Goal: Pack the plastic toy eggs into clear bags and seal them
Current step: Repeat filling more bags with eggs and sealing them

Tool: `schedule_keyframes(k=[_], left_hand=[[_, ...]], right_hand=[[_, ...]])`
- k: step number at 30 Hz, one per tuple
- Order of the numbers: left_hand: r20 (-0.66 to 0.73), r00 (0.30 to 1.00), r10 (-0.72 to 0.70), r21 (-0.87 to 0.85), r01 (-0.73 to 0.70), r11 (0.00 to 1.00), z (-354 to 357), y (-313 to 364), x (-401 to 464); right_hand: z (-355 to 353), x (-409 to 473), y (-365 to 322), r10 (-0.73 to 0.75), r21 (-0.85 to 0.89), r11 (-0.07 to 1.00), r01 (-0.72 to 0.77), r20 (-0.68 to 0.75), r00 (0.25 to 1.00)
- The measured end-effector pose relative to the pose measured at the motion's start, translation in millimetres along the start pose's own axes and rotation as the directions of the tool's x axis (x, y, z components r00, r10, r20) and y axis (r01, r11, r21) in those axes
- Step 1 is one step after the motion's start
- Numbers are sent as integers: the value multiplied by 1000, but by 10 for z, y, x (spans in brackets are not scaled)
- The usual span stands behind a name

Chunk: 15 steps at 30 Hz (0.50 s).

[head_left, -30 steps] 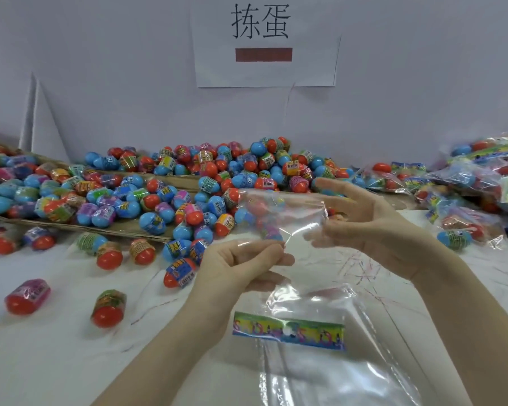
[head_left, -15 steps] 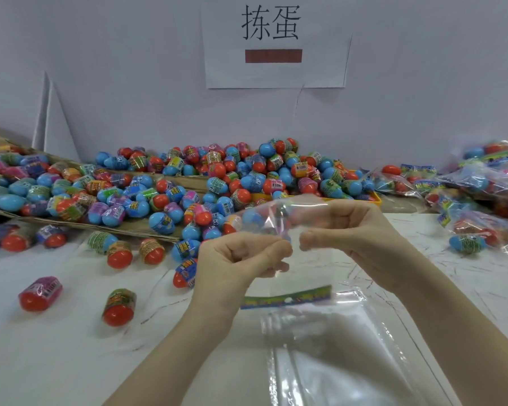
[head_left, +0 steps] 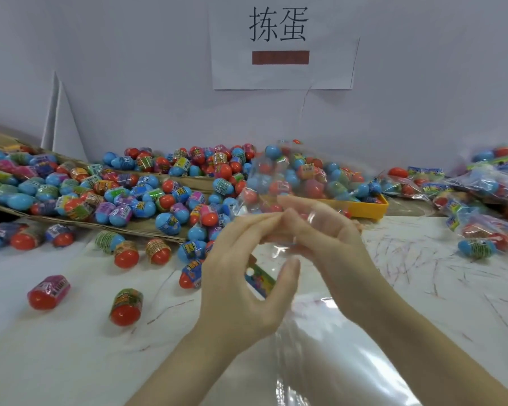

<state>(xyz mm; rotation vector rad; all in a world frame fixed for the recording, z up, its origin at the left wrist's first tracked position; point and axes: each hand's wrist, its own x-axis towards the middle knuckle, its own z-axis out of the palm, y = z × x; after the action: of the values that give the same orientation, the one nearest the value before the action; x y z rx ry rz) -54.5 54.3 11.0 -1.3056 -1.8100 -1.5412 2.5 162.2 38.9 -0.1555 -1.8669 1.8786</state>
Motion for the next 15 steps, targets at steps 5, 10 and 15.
schedule_keyframes(k=[5,10,15], left_hand=[[-169,881,-441,-204,407,890,-57,1,109],[244,724,-646,-405,681,610,-49,-85,174],[228,761,-607,-434,638,636,-63,-87,158]], right_hand=[[-201,51,-86,121,-142,983,-113,44,992],[-296,56,-170,265,-329,926,-185,219,939],[-380,70,-180,157,-267,956,-121,118,981]])
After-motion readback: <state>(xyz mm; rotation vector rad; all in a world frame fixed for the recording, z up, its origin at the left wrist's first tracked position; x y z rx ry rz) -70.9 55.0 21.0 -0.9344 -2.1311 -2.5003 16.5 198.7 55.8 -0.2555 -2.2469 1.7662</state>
